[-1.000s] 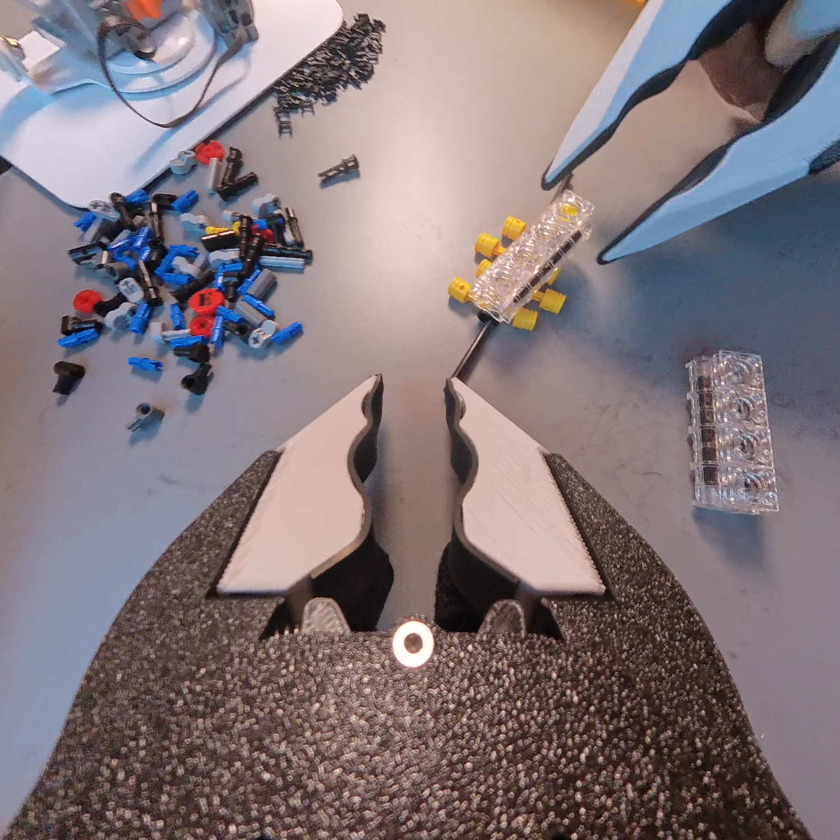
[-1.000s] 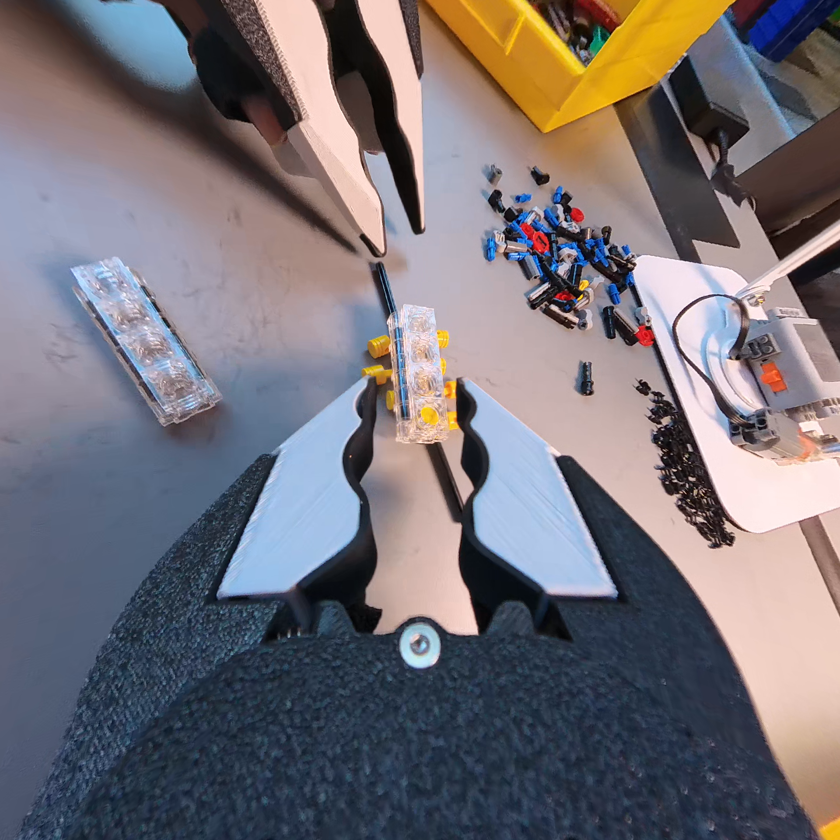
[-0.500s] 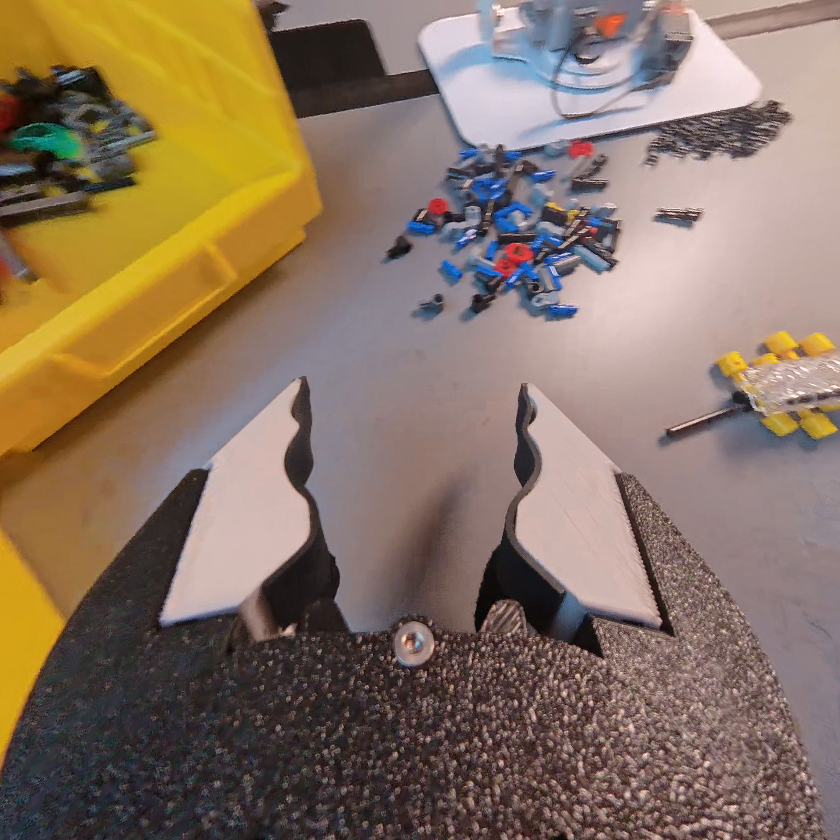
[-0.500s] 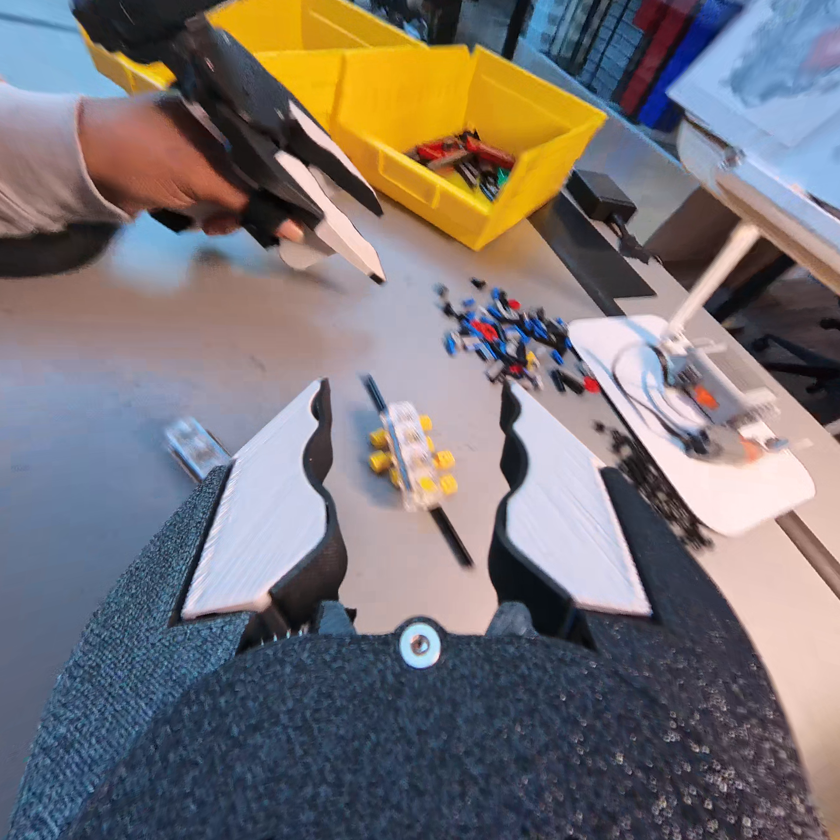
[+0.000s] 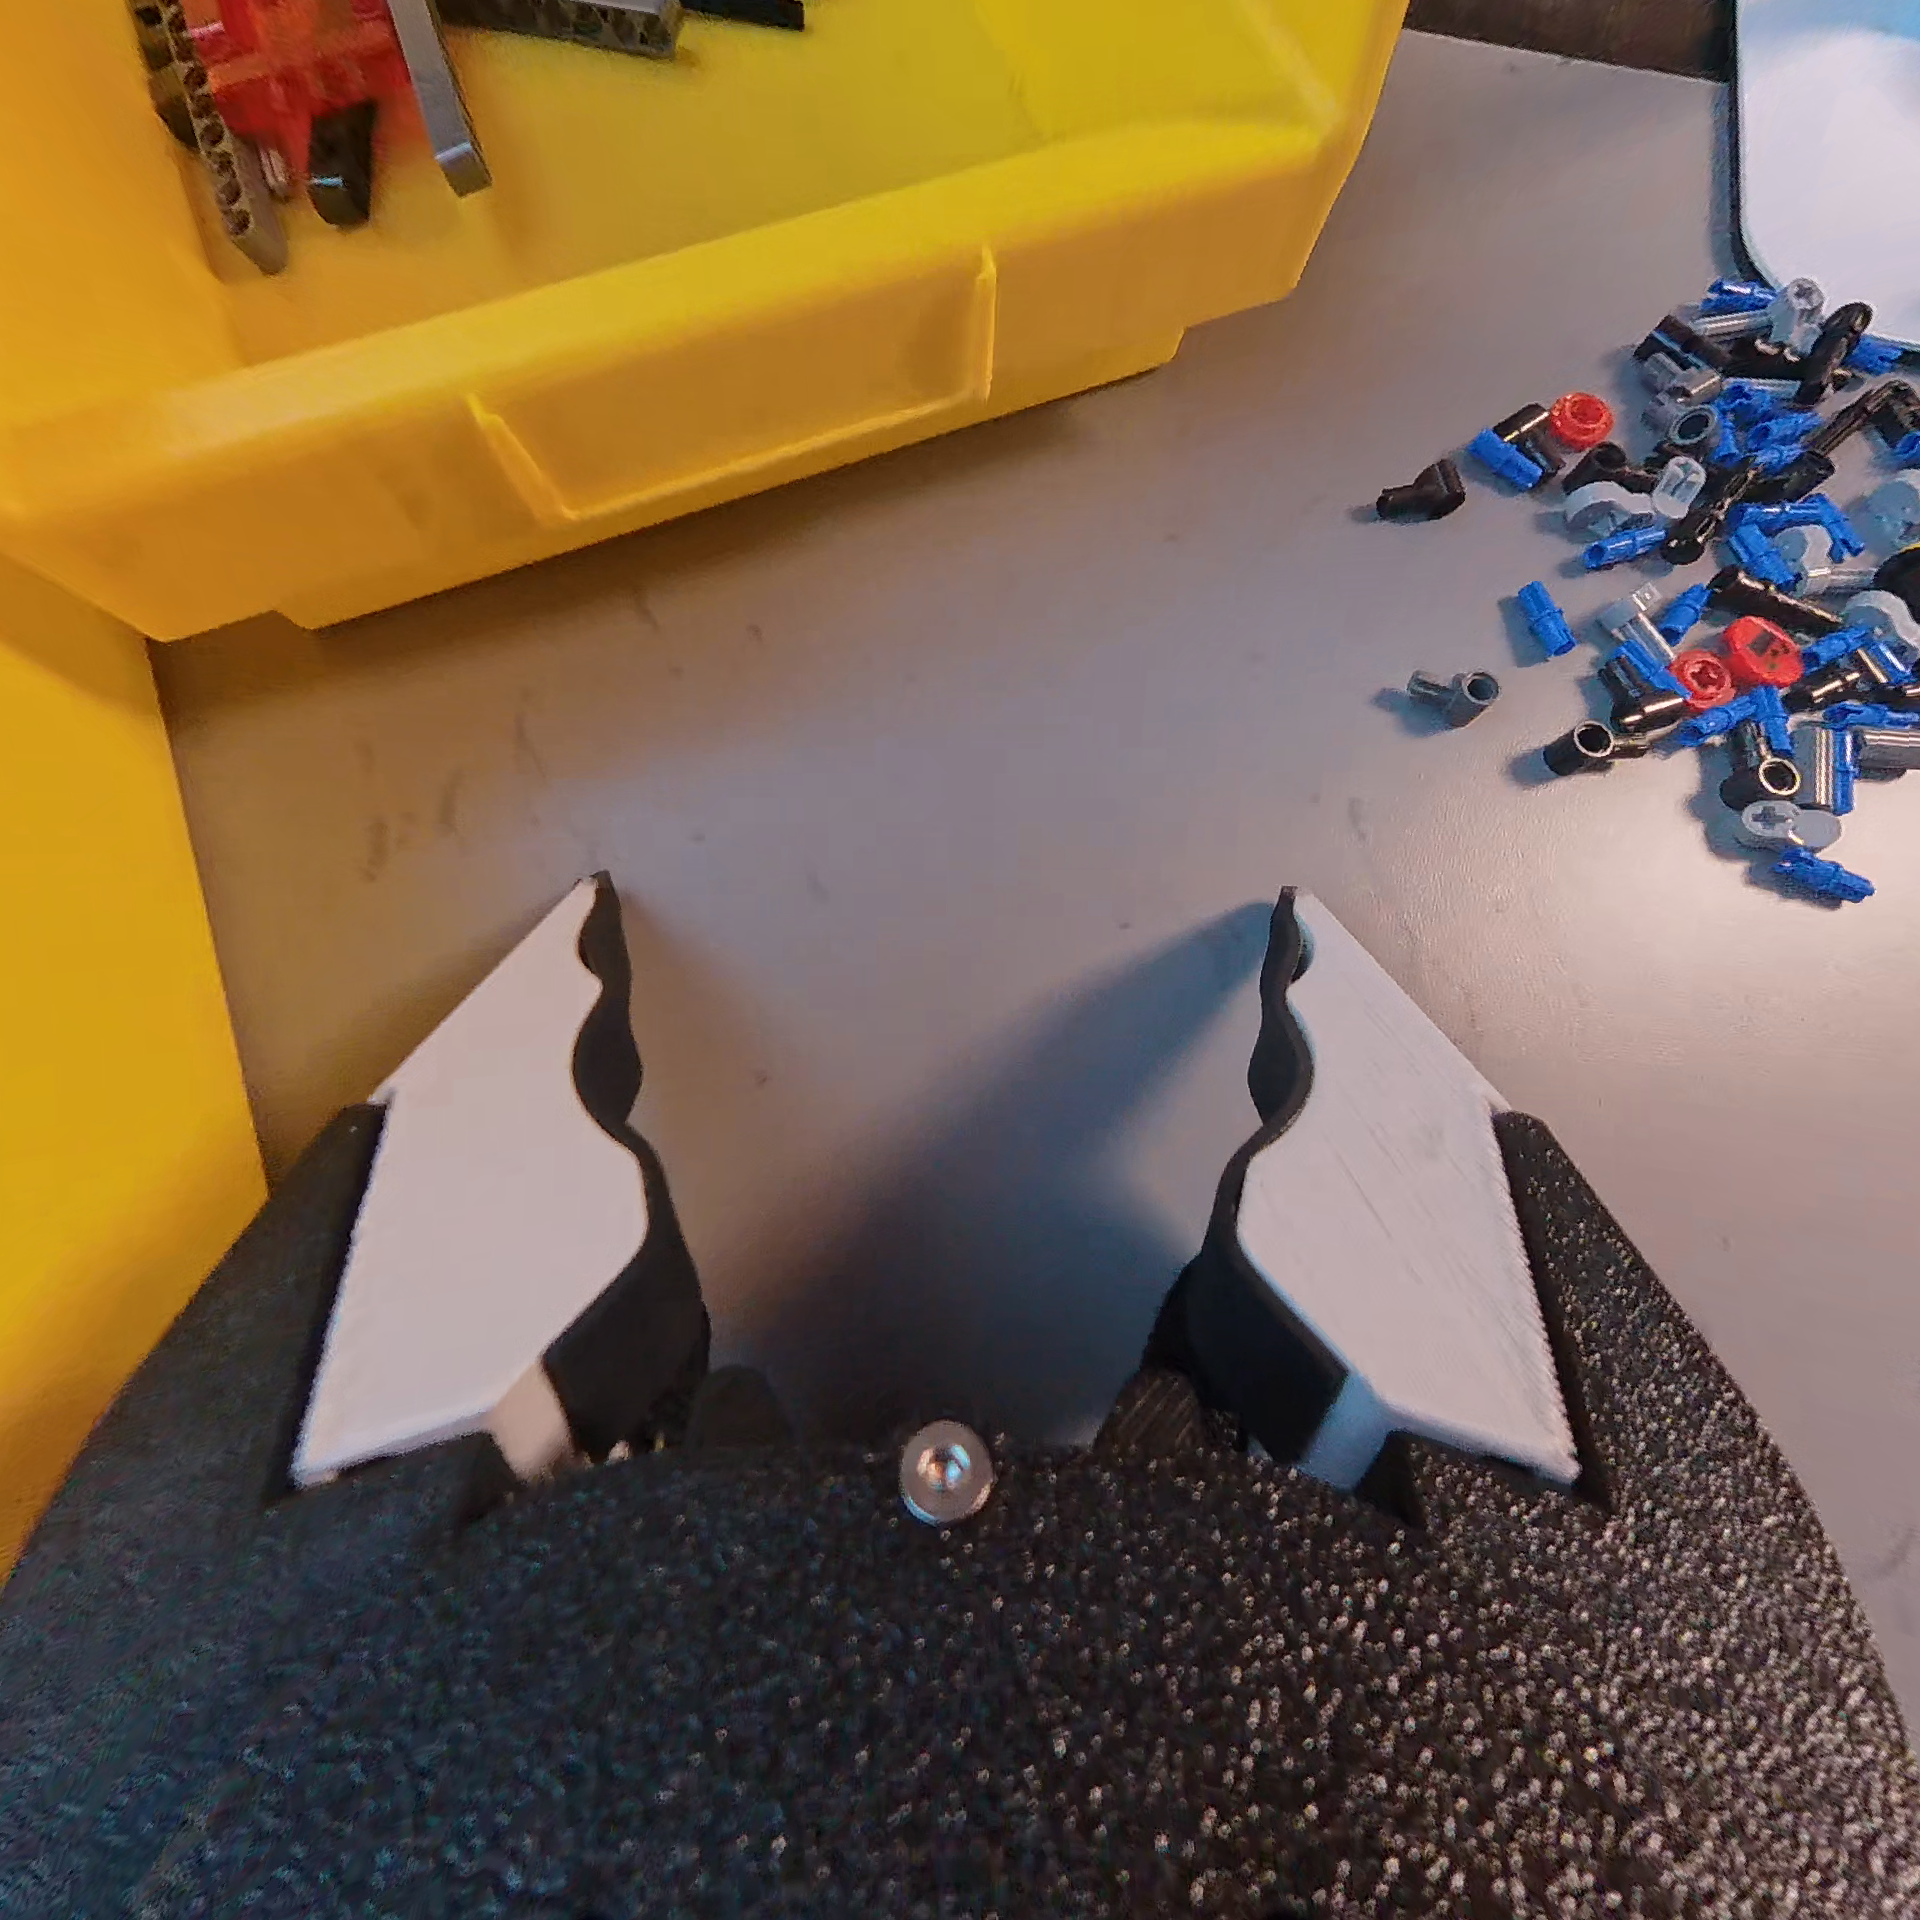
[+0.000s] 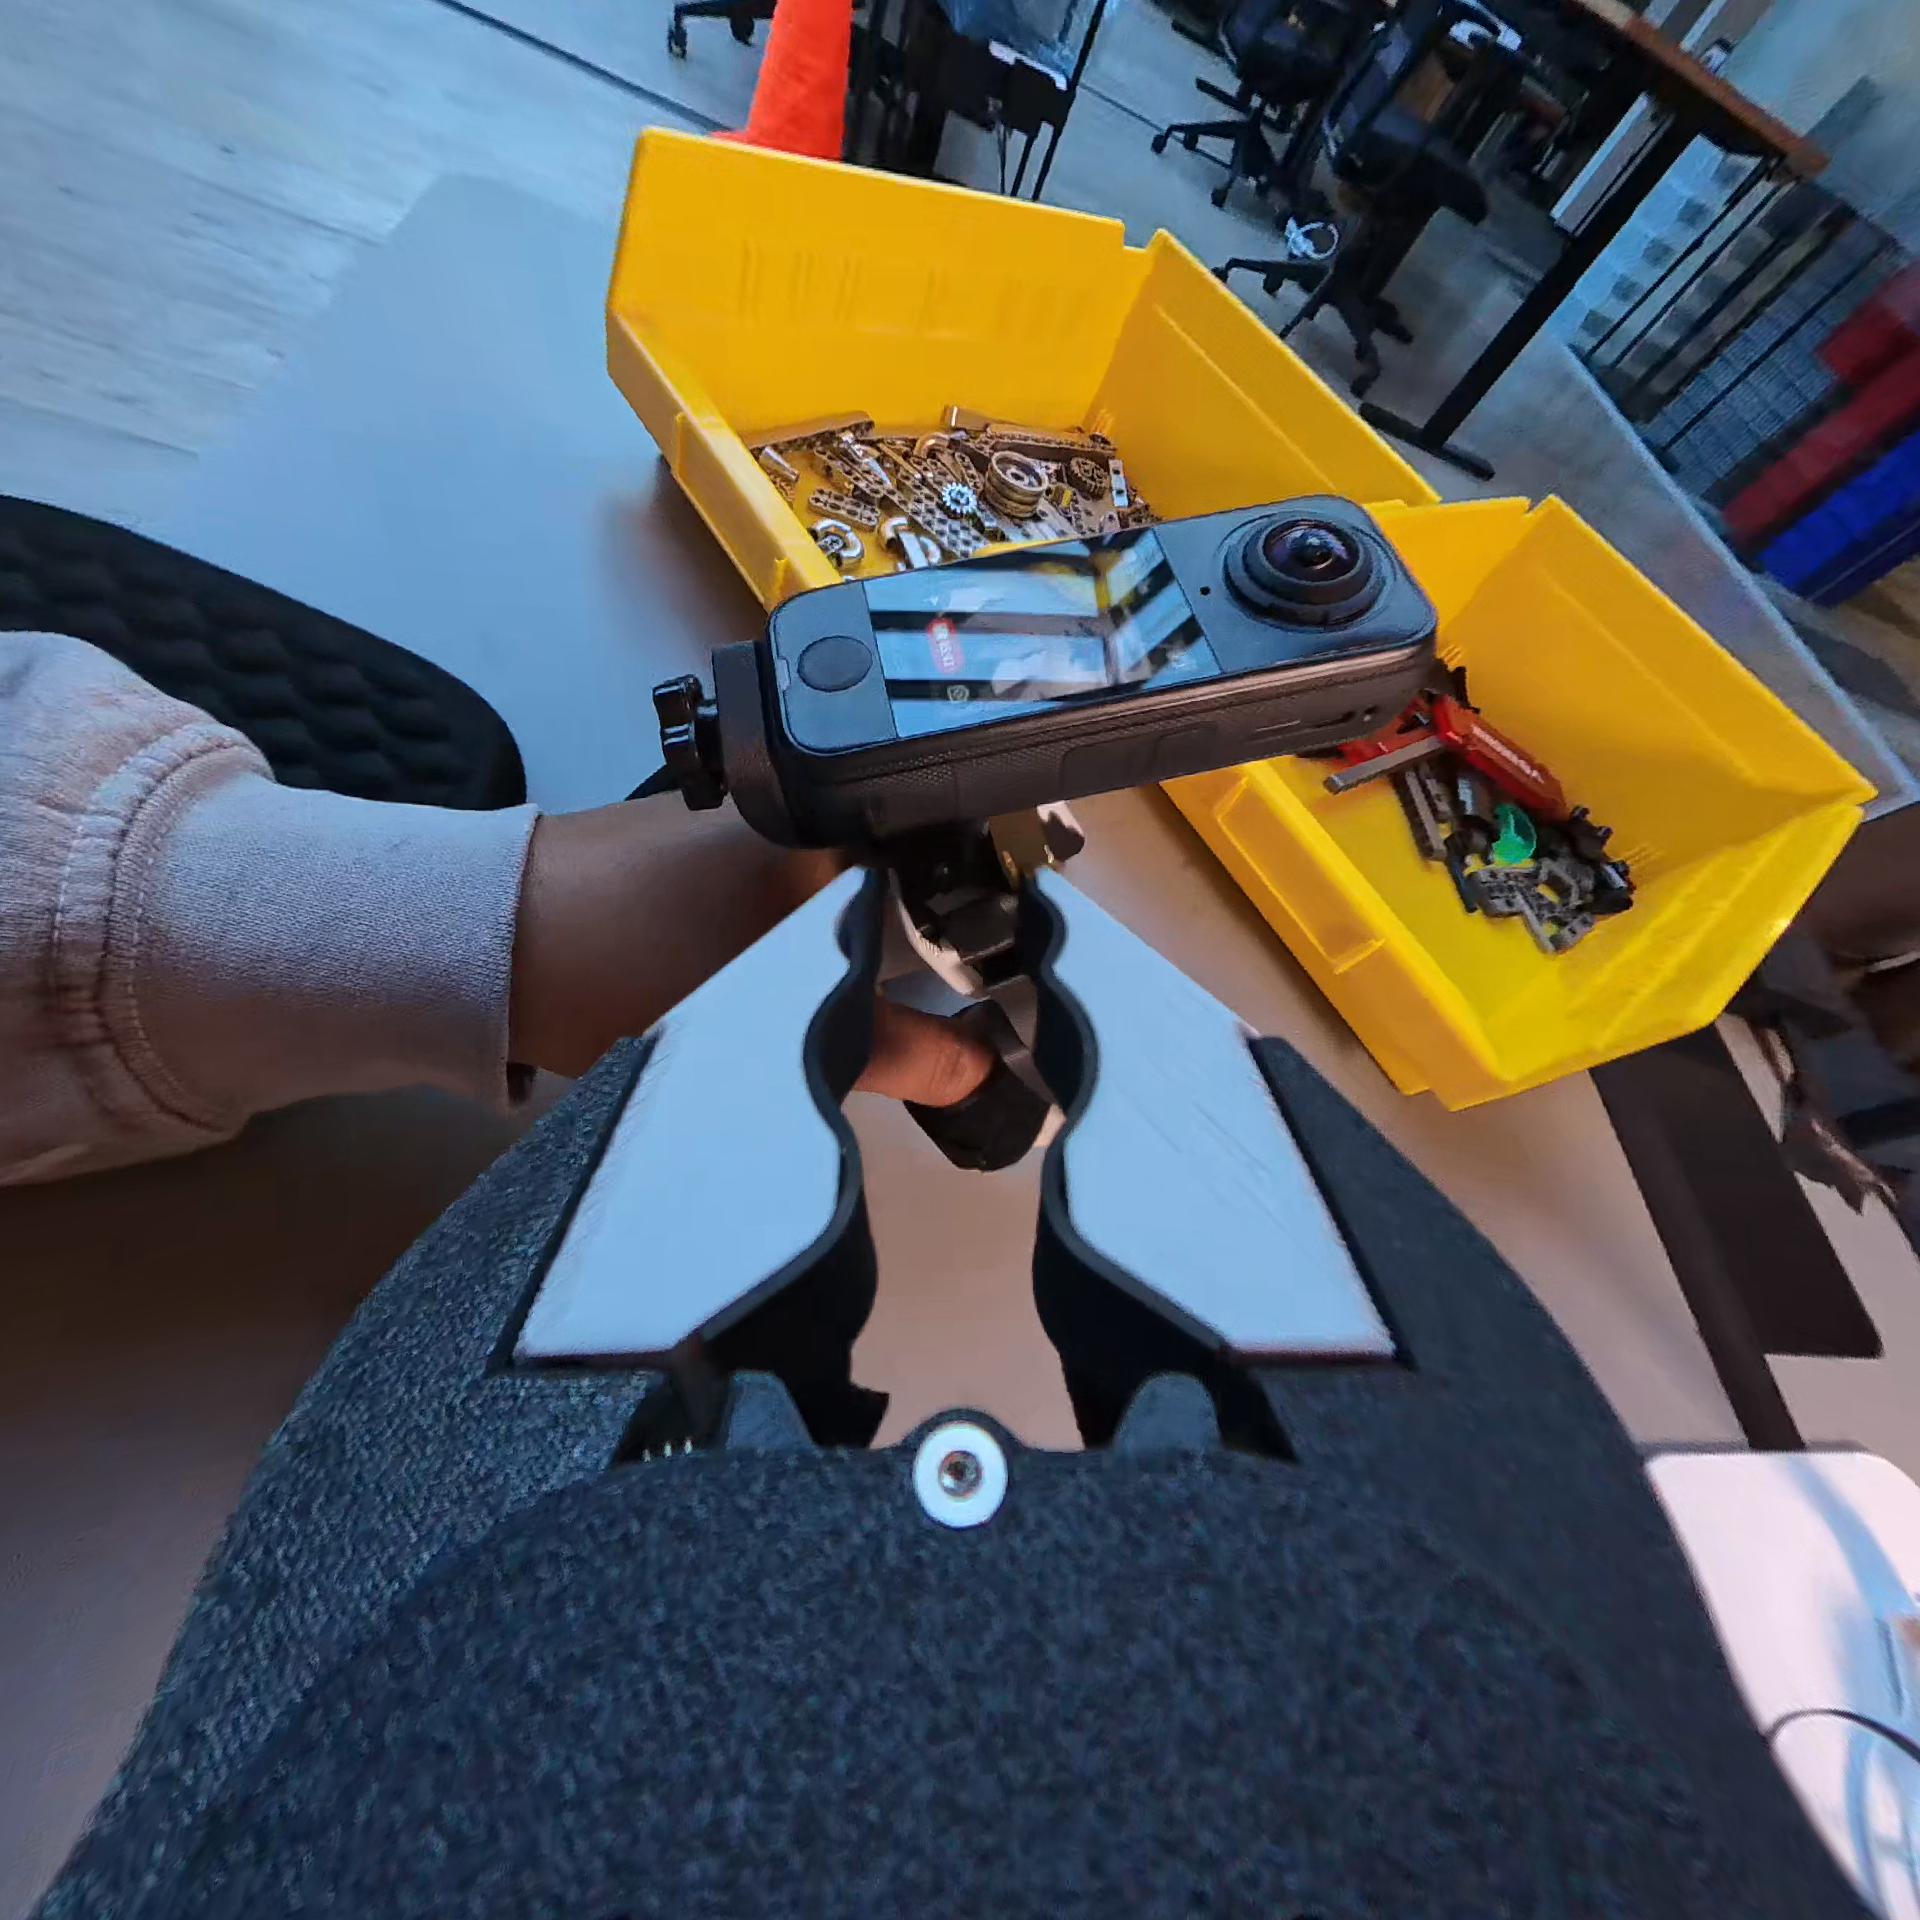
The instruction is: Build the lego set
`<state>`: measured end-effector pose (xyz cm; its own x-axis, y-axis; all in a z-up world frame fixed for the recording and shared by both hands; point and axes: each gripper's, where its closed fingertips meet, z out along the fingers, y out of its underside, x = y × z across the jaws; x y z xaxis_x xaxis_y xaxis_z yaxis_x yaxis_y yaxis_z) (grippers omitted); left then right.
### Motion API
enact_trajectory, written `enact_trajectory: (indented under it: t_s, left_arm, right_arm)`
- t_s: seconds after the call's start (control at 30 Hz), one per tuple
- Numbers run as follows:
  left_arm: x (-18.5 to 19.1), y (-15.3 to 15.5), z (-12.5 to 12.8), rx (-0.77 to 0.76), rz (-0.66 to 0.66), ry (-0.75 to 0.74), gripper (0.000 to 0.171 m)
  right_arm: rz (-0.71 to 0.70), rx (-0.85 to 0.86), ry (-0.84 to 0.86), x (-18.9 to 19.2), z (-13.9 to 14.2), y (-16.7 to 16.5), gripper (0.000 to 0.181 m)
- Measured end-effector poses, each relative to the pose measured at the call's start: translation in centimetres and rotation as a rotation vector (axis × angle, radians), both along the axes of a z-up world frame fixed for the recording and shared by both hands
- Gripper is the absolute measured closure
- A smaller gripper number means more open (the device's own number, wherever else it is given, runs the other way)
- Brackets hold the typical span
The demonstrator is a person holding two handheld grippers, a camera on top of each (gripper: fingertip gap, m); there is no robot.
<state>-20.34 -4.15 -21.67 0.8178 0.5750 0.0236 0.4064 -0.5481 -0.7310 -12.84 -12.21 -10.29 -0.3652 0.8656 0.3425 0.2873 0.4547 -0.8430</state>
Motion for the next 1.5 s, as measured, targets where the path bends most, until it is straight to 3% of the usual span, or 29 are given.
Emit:
enact_trajectory:
  t_s: [0.07,0.13,0.23,0.4,0.53,0.67,0.7,0.73,0.77,0.87,0.93,1.0,1.07,1.13,1.17,1.23,1.37,1.5]
  left_arm:
    - [0.0,0.1,0.0,0.000,-0.005,0.000,0.053]
    - [0.3,0.2,0.0,0.003,0.008,0.001,0.058]
    - [1.9,0.4,0.3,0.016,0.021,0.011,0.084]
    - [5.3,0.1,0.5,0.019,-0.041,0.025,0.099]
    - [5.1,-0.2,0.4,0.022,-0.045,0.013,0.095]
    - [4.6,0.0,0.3,0.019,-0.151,0.012,0.087]
    - [4.6,0.0,0.3,0.020,-0.162,0.011,0.087]
    - [4.6,0.0,0.4,0.020,-0.164,0.012,0.087]
    - [4.6,0.0,0.4,0.019,-0.163,0.012,0.087]
    - [4.6,0.0,0.3,0.020,-0.163,0.012,0.087]
    - [4.6,0.0,0.3,0.020,-0.163,0.012,0.087]
    - [4.6,0.0,0.3,0.020,-0.163,0.012,0.087]
    - [4.6,0.0,0.3,0.020,-0.163,0.012,0.087]
    - [4.6,0.0,0.3,0.020,-0.163,0.012,0.087]
    - [4.6,0.0,0.3,0.020,-0.163,0.012,0.087]
    - [4.6,0.0,0.3,0.020,-0.163,0.012,0.087]
    - [4.6,0.1,0.3,0.020,-0.163,0.012,0.087]
    - [4.6,0.1,0.4,0.020,-0.163,0.012,0.087]
  right_arm:
    - [-0.002,0.006,-0.013,0.2,-0.7,0.3,0.142]
    - [-0.038,0.044,0.006,0.3,-1.1,0.8,0.145]
    - [-0.079,0.107,0.004,1.2,-1.1,0.8,0.151]
    - [-0.154,0.136,-0.014,4.2,-1.1,0.0,0.151]
    - [-0.196,0.083,-0.028,3.6,-1.2,-0.3,0.150]
    - [-0.268,0.035,0.008,1.9,-1.3,-0.6,0.148]
    - [-0.299,-0.011,-0.013,1.9,-1.8,-0.4,0.142]
    - [-0.335,-0.073,-0.044,2.4,-2.2,-0.1,0.119]
    - [-0.353,-0.154,-0.054,3.5,-1.9,0.0,0.102]
    - [-0.527,-0.313,0.027,10.4,0.1,3.3,0.082]
    - [-0.804,-0.319,0.012,17.6,-1.4,8.7,0.070]
    - [-1.210,-0.356,-0.039,27.6,-4.3,15.0,0.076]
    - [-1.418,-0.435,-0.006,35.1,-5.6,17.7,0.061]
    - [-1.599,-0.521,0.088,40.2,-5.6,19.7,0.074]
    - [-1.668,-0.471,0.055,42.3,-6.0,20.6,0.067]
    - [-1.713,-0.514,0.000,44.1,-7.1,22.1,0.068]
    - [-1.715,-0.577,-0.237,44.0,-11.0,23.4,0.070]
    - [-1.710,-0.488,-0.332,44.7,-11.3,24.2,0.056]
